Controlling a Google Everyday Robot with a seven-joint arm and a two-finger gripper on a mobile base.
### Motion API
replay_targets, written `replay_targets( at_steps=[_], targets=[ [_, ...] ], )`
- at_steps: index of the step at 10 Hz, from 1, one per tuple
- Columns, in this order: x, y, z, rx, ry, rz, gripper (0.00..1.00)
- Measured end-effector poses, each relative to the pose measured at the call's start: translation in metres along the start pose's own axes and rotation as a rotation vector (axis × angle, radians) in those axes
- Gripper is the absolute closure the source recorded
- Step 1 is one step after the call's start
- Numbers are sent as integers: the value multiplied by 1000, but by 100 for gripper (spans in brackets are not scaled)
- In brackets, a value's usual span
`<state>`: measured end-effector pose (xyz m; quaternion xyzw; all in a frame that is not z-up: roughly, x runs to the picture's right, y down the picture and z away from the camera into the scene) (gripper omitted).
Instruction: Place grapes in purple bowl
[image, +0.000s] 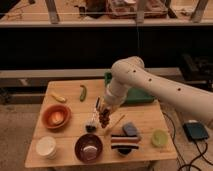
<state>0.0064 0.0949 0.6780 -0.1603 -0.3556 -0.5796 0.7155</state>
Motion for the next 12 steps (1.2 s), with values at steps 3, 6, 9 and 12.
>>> replay_targets(
  at_steps=[3,6,9,12],
  targets=[
    [-2,-3,1,4,-9,-18,100],
    [-36,-30,10,28,-39,-125,100],
    [-100,-55,21,50,-78,-239,100],
    [-133,-53,53,37,-133,-283,100]
  ],
)
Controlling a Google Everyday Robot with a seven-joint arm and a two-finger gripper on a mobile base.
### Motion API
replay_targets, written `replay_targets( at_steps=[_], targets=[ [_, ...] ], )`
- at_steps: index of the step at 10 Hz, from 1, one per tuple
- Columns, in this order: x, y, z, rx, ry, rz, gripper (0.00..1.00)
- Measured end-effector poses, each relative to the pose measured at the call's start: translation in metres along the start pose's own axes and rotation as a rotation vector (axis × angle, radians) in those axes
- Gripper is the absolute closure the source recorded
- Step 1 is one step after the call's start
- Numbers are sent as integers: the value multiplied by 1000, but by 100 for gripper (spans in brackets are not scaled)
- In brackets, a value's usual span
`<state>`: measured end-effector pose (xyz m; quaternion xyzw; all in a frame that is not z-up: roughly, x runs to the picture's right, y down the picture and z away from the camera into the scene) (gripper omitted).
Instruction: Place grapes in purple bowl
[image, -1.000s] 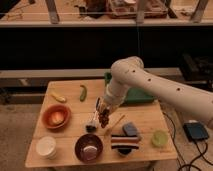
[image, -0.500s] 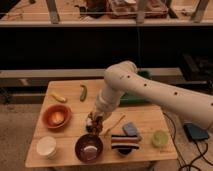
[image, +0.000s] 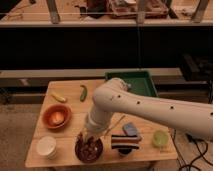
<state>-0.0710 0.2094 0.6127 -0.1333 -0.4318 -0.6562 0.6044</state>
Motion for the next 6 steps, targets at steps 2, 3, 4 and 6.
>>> replay_targets(
  at_steps=[2,3,4,6],
  targets=[
    [1,-2,13,-3,-15,-3,100],
    [3,-4,16,-4,-18,-3,100],
    [5,-5,20,-7,-22,-1,100],
    [9,-8,38,-27,-49,4,91]
  ],
)
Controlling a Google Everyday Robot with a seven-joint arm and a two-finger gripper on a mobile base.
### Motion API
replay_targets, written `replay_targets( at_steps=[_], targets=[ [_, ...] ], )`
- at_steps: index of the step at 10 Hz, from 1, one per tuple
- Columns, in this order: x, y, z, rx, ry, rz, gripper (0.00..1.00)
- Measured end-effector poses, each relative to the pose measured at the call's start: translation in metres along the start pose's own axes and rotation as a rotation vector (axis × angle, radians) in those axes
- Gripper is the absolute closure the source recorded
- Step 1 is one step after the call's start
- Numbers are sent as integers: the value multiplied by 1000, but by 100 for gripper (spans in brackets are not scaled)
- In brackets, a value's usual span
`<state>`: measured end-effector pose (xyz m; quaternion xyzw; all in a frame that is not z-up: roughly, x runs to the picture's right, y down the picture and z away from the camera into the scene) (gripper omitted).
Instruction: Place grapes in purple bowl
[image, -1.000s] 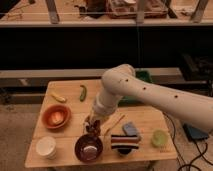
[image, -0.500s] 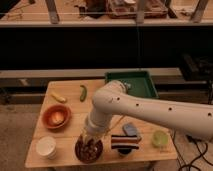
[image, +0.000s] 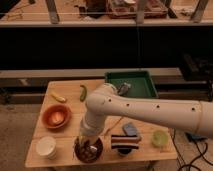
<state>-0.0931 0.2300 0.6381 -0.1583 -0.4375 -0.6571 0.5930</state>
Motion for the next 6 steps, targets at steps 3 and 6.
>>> replay_targets(
  at_steps=[3,6],
  targets=[
    [8,12,25,-19,-26,52,59],
    [16,18,21,-14,-15,90,29]
  ],
)
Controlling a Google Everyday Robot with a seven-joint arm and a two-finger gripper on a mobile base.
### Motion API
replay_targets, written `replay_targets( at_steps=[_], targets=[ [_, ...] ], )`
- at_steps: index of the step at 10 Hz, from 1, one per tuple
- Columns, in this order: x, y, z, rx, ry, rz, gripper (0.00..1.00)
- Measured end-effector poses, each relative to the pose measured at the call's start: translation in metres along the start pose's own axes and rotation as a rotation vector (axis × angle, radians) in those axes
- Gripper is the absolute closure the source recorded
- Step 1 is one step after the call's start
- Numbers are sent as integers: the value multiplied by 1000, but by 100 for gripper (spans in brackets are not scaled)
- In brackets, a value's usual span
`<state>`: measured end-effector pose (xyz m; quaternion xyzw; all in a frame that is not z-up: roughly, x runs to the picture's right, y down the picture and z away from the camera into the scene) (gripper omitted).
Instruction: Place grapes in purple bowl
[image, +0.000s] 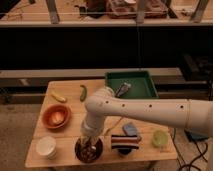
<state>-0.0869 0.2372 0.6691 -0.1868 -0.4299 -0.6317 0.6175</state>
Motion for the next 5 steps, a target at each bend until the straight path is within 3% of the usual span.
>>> replay_targets(
  at_steps=[2,5],
  targets=[
    [5,1,-4,0,14,11,20],
    [9,5,-6,9,29,27,20]
  ],
)
